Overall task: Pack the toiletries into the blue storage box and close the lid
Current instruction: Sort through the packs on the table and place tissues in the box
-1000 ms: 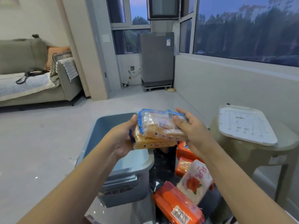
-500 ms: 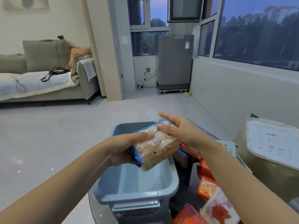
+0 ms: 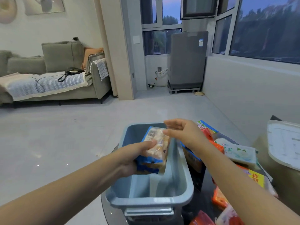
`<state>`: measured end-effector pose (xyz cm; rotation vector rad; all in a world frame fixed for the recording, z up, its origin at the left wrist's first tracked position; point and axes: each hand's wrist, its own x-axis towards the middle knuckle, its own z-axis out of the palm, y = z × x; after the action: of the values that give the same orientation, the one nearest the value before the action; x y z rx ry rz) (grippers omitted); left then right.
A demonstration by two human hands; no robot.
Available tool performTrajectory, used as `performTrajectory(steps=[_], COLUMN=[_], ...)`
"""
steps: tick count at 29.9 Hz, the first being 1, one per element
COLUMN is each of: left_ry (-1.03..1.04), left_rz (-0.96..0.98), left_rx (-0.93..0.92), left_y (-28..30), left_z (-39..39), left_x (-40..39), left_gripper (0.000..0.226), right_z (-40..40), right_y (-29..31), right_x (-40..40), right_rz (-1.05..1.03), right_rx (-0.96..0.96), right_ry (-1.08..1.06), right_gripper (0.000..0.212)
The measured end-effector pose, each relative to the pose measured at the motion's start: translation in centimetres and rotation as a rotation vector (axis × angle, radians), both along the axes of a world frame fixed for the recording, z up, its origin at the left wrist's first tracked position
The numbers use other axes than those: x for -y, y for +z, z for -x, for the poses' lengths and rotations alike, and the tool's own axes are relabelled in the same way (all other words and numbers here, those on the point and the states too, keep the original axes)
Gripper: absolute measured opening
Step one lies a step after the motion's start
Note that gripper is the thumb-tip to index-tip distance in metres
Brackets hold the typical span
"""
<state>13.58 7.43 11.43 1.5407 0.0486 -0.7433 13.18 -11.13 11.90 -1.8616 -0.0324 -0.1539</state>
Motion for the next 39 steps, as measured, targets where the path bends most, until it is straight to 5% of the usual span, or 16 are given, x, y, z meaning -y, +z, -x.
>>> performTrajectory(steps=[4,10,18,28,39], left_ry=[0.108,0.126,0.075,0.051,-0.005], left_rz=[0.012,-0.068,-0.216,-0.371,-0.530], left_rx=[-0.070,-0.118,-0.147,-0.073,0.011], left_y=[-2.3,-6.3,-9.9,-9.9,-8.8], left_z=[-1.1,-3.3,-5.4,-6.1,-6.8], left_x=[2.1,5.5,6.6,7.3,8.7], left_gripper=[0.019,0.026,0.032,0.027,0.048], right_z=[2.3,3.9,3.8,3.2,1.4], right_y=[-2.5,-5.6,-6.7,-7.3,-6.7], right_x=[1.1,1.1,1.6,2.1,3.1], right_rz=[0.178,0.003,-0.041,-0.019,-0.119], right_rx=[0.034,-0.116,-0.069,-0.064,-0.126], right_ry=[-0.174,-0.066,-0.034,-0.003,-0.006], right_gripper=[0.052,0.038,0.047,0.050,0.050])
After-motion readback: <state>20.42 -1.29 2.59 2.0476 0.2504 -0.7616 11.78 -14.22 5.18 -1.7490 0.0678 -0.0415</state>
